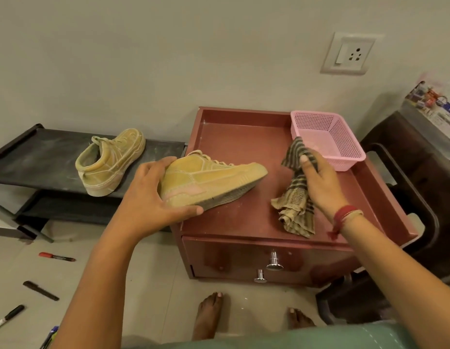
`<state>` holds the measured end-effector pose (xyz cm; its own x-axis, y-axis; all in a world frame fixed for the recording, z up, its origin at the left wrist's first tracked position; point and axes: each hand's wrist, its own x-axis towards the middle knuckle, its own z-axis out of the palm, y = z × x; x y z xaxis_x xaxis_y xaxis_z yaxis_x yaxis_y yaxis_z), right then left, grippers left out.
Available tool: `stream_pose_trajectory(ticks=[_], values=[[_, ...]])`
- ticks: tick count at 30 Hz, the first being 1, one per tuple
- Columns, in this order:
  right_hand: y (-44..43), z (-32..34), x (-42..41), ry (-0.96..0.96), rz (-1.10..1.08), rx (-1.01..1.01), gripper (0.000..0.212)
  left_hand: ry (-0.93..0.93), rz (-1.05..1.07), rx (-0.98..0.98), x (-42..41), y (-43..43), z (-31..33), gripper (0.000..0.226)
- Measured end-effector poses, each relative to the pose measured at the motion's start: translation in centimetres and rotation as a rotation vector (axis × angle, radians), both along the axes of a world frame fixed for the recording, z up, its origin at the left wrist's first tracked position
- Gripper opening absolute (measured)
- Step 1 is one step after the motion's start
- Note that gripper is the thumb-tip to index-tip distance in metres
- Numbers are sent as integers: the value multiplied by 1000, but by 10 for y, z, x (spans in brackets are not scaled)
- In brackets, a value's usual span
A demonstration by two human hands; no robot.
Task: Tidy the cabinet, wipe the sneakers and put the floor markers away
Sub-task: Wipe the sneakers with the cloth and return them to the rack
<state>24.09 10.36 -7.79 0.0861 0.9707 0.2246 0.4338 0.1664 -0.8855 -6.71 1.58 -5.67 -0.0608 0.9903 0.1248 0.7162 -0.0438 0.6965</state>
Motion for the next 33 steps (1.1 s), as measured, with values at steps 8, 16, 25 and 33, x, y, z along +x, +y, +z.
stream_pose_trajectory(ticks=[8, 16, 25, 33], values=[[-24, -23, -40, -354, 518, 181, 39, 15, -24, 24, -2, -1, -2, 116], [-18, -32, -36, -259, 462, 124, 39, 16, -36, 51, -3, -1, -2, 115], [-13, -33, -31, -76, 343, 7, 36, 18, -59, 53, -2, -2, -2, 116], [-22, -3, -28, 102, 218, 76, 25, 54, -96, 79, -2, -2, -2, 116]])
